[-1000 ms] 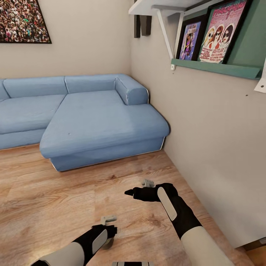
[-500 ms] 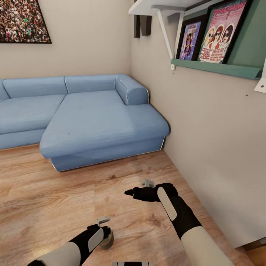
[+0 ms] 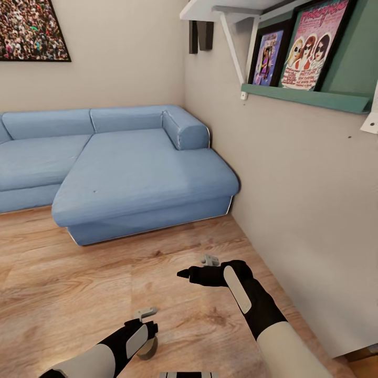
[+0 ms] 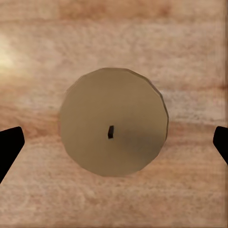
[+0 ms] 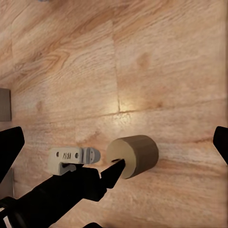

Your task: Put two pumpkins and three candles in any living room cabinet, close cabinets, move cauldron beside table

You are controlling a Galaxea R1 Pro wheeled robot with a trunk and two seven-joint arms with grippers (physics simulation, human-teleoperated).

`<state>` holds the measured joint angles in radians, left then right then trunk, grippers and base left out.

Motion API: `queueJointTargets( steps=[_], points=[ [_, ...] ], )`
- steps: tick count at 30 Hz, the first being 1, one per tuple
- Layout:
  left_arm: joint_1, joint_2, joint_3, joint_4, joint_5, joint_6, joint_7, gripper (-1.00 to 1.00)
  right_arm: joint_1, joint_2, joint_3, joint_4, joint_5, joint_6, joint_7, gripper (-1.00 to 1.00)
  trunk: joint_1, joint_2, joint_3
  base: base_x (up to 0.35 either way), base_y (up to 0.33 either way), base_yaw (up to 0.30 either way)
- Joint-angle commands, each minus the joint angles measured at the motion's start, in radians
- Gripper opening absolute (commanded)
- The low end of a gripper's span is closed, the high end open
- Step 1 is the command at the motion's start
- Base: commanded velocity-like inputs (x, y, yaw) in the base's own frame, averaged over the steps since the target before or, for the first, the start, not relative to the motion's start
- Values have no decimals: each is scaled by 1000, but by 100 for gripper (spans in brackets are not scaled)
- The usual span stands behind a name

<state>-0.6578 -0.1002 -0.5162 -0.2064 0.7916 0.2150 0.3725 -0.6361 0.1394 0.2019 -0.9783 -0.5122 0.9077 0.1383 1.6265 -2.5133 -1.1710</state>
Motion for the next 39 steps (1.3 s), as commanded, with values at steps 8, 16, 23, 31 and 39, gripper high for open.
queueJointTargets(
  steps=[8,16,23,31,39],
  points=[
    [0,3,-7,-2,7,5,6,100,0,0,-1,0,10,5,9,100,0,0,-1,51,-9,0],
    [0,4,-6,-3,6,4,6,100,0,1,-1,0,10,4,9,100,0,-1,-5,5,0,0],
    [0,5,-6,-2,6,-18,6,100,0,-1,2,-5,10,0,11,100,3,-2,-32,0,0,0],
    [0,5,-11,-2,-4,-46,6,100,0,-1,4,-7,12,-6,15,100,7,-4,-63,0,0,0],
    [0,4,-13,-2,-5,-54,6,100,7,-20,8,-269,11,13,67,100,10,-6,-90,0,0,0]
  ],
)
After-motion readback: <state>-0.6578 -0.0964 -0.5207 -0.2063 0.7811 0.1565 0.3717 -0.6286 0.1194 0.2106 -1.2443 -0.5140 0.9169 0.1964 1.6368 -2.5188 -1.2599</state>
